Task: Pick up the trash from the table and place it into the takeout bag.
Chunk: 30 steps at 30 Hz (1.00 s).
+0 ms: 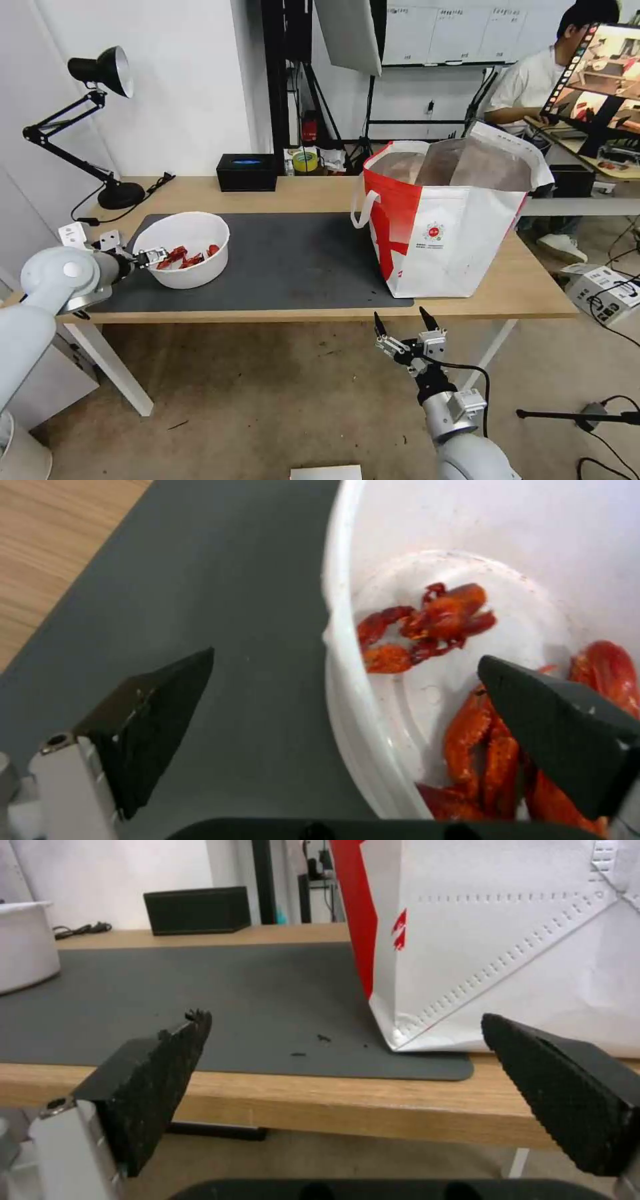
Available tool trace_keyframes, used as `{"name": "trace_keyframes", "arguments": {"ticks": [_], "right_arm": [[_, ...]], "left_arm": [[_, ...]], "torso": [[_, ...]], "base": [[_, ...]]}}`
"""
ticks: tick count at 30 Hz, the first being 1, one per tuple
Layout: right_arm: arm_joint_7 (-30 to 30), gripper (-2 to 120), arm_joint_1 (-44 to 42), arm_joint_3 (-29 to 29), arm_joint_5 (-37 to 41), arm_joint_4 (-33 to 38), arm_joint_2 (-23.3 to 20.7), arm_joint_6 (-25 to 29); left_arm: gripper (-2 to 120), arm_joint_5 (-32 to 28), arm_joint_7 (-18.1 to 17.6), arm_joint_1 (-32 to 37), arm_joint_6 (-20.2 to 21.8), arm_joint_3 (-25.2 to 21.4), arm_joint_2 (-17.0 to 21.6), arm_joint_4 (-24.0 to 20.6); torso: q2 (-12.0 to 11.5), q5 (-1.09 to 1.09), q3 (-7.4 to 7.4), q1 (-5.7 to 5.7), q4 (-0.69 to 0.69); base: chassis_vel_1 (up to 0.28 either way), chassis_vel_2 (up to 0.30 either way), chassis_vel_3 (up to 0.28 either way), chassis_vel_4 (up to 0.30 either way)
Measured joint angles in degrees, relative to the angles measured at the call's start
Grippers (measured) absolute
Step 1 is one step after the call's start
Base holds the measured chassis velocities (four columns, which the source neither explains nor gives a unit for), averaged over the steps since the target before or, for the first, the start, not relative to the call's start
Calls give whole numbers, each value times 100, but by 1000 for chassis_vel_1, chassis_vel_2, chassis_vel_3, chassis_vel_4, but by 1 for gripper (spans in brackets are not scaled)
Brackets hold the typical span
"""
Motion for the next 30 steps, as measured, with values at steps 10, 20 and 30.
{"name": "trace_keyframes", "arguments": {"ticks": [10, 20, 30], "right_arm": [[0, 100, 0, 0, 0, 0, 0, 0], [0, 100, 0, 0, 0, 0, 0, 0], [0, 100, 0, 0, 0, 0, 0, 0]], "left_arm": [[83, -184, -31, -143, 1, 106, 68, 63], [47, -354, -8, -171, -59, 114, 77, 32], [11, -408, 21, -171, -147, 116, 115, 6]], "torso": [[0, -2, 0, 0, 0], [0, -2, 0, 0, -1], [0, -1, 0, 0, 0]], "base": [[0, 0, 0, 0], [0, 0, 0, 0], [0, 0, 0, 0]]}}
